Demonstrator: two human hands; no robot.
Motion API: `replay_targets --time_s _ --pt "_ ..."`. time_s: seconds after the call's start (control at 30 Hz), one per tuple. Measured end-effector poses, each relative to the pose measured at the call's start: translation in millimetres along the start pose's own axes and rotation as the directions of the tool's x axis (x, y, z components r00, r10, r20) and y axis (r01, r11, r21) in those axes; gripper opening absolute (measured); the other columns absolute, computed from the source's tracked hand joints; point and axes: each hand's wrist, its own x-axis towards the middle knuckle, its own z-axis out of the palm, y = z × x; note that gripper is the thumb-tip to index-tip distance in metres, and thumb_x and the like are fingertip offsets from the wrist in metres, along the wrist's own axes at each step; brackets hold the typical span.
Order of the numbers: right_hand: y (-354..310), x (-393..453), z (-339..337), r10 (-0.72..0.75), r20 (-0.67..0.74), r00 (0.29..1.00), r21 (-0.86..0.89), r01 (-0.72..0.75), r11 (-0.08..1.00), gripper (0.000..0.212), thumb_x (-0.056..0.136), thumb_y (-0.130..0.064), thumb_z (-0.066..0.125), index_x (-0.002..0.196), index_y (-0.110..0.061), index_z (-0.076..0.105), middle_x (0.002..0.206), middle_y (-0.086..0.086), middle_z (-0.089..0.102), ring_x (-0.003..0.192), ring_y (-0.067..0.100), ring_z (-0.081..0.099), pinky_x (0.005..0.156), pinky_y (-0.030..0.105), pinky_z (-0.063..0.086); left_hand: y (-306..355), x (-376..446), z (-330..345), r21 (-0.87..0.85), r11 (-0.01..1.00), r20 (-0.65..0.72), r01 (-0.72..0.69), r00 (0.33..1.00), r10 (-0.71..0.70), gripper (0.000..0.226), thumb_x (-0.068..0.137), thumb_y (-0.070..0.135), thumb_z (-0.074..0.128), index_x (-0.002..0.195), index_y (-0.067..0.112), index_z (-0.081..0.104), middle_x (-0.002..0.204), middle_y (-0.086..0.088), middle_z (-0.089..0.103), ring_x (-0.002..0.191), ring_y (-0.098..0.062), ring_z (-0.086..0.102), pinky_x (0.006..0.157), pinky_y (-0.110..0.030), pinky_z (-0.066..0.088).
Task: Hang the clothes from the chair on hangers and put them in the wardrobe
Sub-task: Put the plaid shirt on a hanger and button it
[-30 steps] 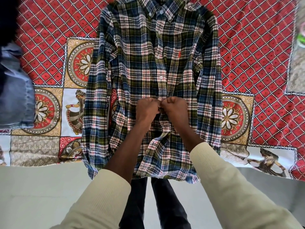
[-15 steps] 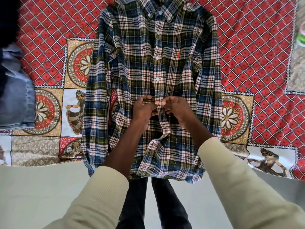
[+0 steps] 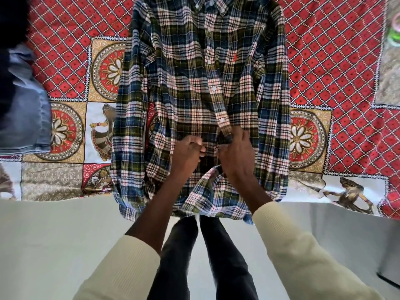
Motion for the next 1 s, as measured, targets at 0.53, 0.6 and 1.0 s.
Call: replay_targets --time_s 0.53,0.6,1.0 --pt "32 -16 -11 0.260 -0.234 0.937 0.513 -0.108 0.852 0.017 0.093 -0.017 0.062 0.104 -0.009 0.073 0.098 0.007 0.062 0.082 0.016 0.054 0.063 0.015 0.038 -25 -5 36 0.306 0.886 -0.023 -0.348 0.928 0.372 0.018 0.082 0.017 0.075 0.097 0.016 0.065 0.094 -0.004 0.064 0.084 -0.022 0.061 0.074 -0.039 0.054" --pt "33 -20 -10 0.180 -0.305 0.935 0.428 -0.034 0.903 0.017 0.090 -0.015 0.063 0.104 -0.011 0.072 0.098 0.004 0.061 0.087 0.019 0.056 0.072 0.028 0.044 -29 -7 44 0.408 0.845 -0.045 -0.345 0.917 0.397 0.012 0.085 0.019 0.070 0.097 0.016 0.069 0.098 -0.008 0.063 0.091 -0.027 0.061 0.079 -0.044 0.053" --pt "18 -9 -15 0.028 0.228 0.973 0.081 -0.048 0.996 0.015 0.083 -0.006 0.054 0.081 0.003 0.067 0.085 0.014 0.069 0.077 0.030 0.064 0.067 0.036 0.054 -2 -15 50 0.404 0.915 -0.214 0.012 0.973 0.082 0.014 0.087 0.017 0.060 0.082 0.014 0.073 0.085 -0.006 0.071 0.083 -0.024 0.061 0.086 -0.036 0.039"
